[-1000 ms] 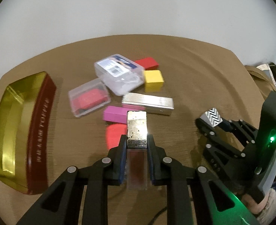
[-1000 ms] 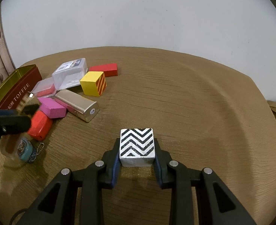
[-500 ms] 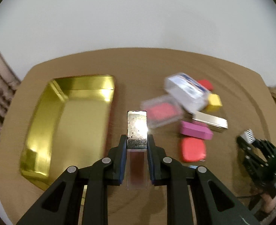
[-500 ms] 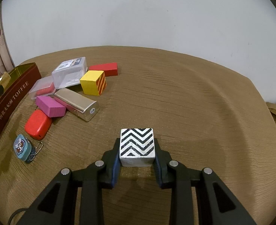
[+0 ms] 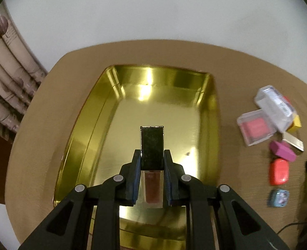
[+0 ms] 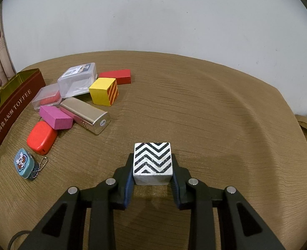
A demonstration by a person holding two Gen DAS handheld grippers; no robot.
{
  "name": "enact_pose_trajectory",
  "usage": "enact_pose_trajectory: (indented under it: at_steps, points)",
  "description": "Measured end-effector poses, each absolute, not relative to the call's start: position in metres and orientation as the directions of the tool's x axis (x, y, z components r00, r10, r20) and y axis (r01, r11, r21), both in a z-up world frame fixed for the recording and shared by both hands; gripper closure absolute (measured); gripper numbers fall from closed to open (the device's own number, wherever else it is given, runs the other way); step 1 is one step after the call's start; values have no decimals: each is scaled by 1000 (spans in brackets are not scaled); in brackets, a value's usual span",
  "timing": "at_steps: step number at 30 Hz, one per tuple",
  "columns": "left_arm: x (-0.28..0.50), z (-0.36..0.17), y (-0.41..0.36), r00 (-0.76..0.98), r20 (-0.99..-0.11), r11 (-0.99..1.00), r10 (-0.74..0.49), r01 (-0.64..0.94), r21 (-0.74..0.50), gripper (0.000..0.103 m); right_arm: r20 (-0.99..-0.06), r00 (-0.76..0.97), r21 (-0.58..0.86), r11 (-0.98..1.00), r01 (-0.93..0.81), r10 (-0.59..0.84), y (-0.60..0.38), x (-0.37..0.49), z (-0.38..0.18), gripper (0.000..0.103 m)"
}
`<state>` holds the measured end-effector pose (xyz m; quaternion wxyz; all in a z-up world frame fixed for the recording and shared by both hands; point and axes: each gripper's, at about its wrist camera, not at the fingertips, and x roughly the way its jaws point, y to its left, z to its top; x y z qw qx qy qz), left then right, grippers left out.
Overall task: Organize rigid objects
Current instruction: 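Carry the lip-gloss tube into the gold tin and open the left gripper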
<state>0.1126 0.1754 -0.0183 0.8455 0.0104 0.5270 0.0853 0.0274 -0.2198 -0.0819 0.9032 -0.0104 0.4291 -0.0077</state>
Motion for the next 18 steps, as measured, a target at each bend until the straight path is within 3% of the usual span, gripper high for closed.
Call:
enact_pose_trajectory:
  at_steps: [18]
  points:
    - [120,-57,211,375,-911,978,174,-173,116,86,-775,632,-40,999,-4,-28,-219,28,-82,72]
